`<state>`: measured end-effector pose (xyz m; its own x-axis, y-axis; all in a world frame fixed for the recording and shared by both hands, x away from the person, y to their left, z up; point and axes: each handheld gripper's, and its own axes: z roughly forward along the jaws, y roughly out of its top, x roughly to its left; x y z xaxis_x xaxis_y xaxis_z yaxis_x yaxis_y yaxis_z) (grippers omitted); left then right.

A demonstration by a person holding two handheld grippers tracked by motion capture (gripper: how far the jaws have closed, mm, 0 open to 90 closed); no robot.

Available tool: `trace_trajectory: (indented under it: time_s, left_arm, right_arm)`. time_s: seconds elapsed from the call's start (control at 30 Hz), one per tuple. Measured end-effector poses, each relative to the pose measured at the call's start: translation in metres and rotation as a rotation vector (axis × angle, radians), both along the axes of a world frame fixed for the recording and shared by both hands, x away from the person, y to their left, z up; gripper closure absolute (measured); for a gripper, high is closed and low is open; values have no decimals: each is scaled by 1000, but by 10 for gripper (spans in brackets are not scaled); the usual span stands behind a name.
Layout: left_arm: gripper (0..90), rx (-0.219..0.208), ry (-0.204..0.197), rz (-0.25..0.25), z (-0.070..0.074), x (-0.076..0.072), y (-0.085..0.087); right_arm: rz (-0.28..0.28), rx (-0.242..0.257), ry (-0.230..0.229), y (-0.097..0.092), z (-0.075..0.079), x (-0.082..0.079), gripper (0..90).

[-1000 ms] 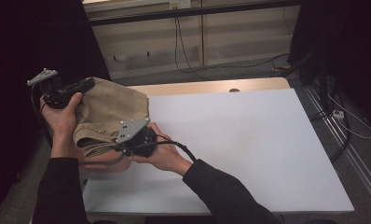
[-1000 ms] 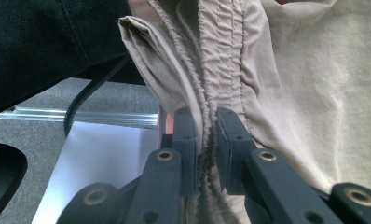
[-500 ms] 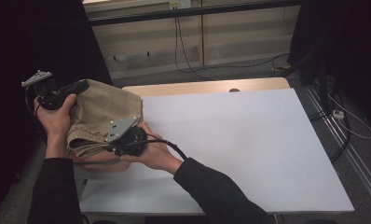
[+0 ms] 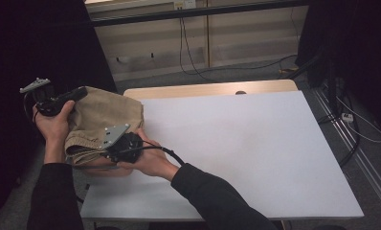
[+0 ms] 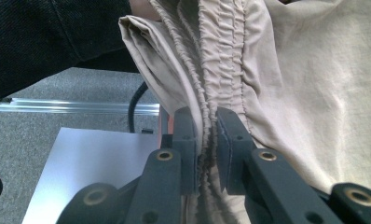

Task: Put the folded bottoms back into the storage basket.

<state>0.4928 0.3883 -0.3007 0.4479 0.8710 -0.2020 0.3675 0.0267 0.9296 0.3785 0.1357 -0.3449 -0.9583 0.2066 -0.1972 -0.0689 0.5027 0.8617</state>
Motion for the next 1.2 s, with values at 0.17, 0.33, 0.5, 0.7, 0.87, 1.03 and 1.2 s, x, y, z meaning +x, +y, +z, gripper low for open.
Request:
trace_trajectory:
  time_s: [0.17, 0.33, 0.5, 0.7, 0.87, 1.03, 1.2]
  left_arm:
    - [855, 5, 16, 9, -6, 3, 6]
    - [854, 2, 22, -5, -13, 4, 11]
    - [854, 12, 38, -4, -20, 8, 16]
    - [855, 31, 69, 2, -26, 16, 17]
    - [854, 23, 81, 3, -32, 19, 21]
    - [855, 19, 95, 10, -39, 18, 28]
    - [854, 15, 101, -9, -46, 23, 32]
  right_arm:
    - [-11, -6, 7, 6, -5, 0, 793]
    - [-16, -17, 10, 14, -10, -1, 792]
    - [-21, -18, 13, 18, -14, -2, 791]
    - [-29, -16, 19, 24, -17, -1, 789]
    - [-35, -15, 32, 28, -20, 0, 788]
    - [-30, -10, 43, 33, -23, 0, 787]
    - [-27, -17, 43, 38, -26, 1, 784]
